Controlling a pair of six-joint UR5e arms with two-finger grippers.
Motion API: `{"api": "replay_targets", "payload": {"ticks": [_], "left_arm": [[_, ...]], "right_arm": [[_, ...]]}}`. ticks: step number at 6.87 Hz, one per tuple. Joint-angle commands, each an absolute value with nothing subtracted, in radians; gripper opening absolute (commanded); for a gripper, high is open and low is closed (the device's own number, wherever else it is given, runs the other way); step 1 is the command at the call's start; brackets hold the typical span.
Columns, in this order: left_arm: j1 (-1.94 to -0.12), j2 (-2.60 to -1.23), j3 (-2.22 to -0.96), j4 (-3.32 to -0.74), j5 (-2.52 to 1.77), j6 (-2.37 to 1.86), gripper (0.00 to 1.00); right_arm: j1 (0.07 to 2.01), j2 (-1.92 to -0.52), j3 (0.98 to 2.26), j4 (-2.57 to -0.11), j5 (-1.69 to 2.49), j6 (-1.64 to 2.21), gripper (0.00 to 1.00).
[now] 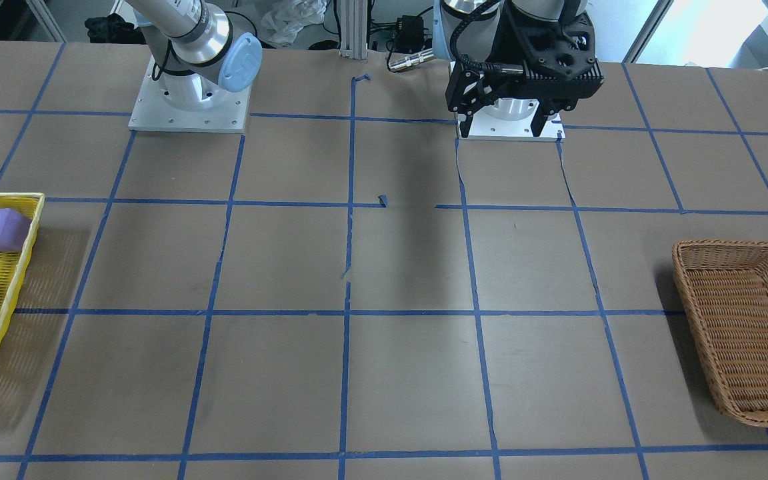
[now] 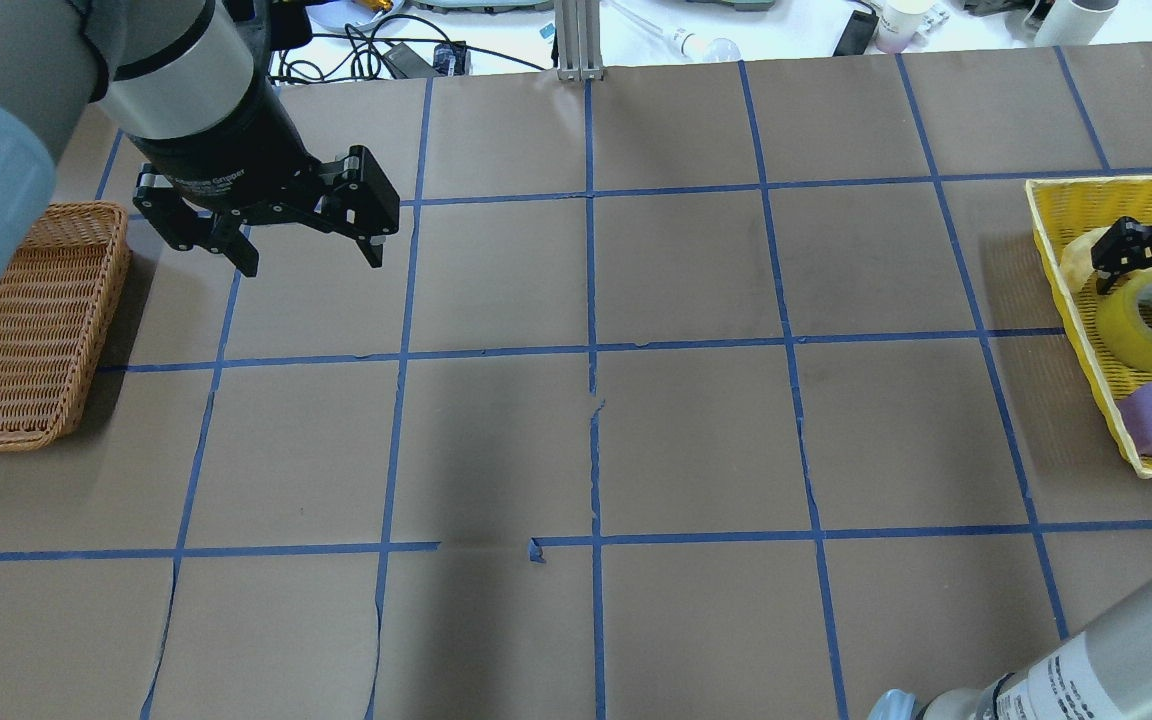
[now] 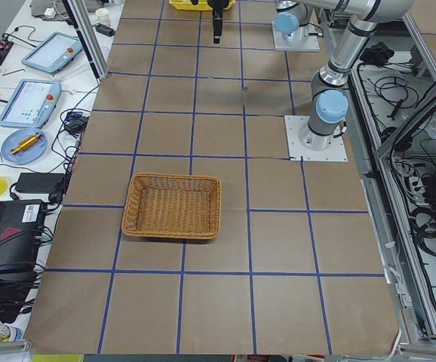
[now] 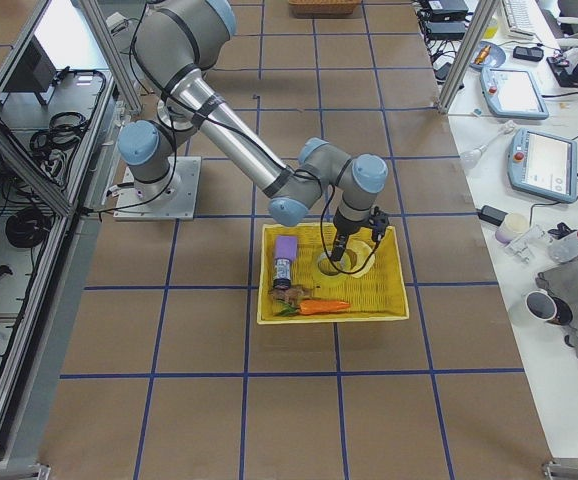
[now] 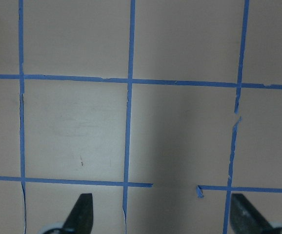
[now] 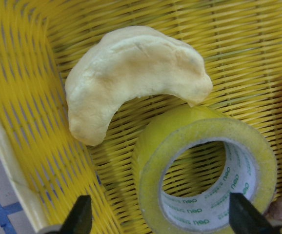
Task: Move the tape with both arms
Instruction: 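Reach the right gripper down into the yellow basket onto the tape roll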
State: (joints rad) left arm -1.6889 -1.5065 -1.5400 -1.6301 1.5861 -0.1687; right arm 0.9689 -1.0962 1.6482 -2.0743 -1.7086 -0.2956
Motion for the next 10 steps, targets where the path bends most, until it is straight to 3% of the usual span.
{"api": "replay_targets", "payload": {"ticks": [1, 5, 8, 10], "left_arm": [[-1.689, -1.506, -1.540, -1.631, 1.586, -0.169, 1.00], [-1.689, -1.505, -1.540, -1.631, 1.586, -0.169, 1.00], [-1.689, -1.508, -1.543, -1.629, 1.586, -0.169, 1.00], [-1.689, -1.508, -1.542, -1.629, 1.586, -0.169, 1.00]], "right_arm": [[0.966, -1.071, 1.663, -2.115, -1.718, -0.293, 0.85], [0.954, -1.071, 1.655, -2.106, -1.717, -0.301, 0.00], [0.977, -1.188, 1.644, -2.045, -1.701, -0.285, 0.00], [1.128, -1.305, 1.632, -1.904, -1.701, -0.092, 0.00]]}}
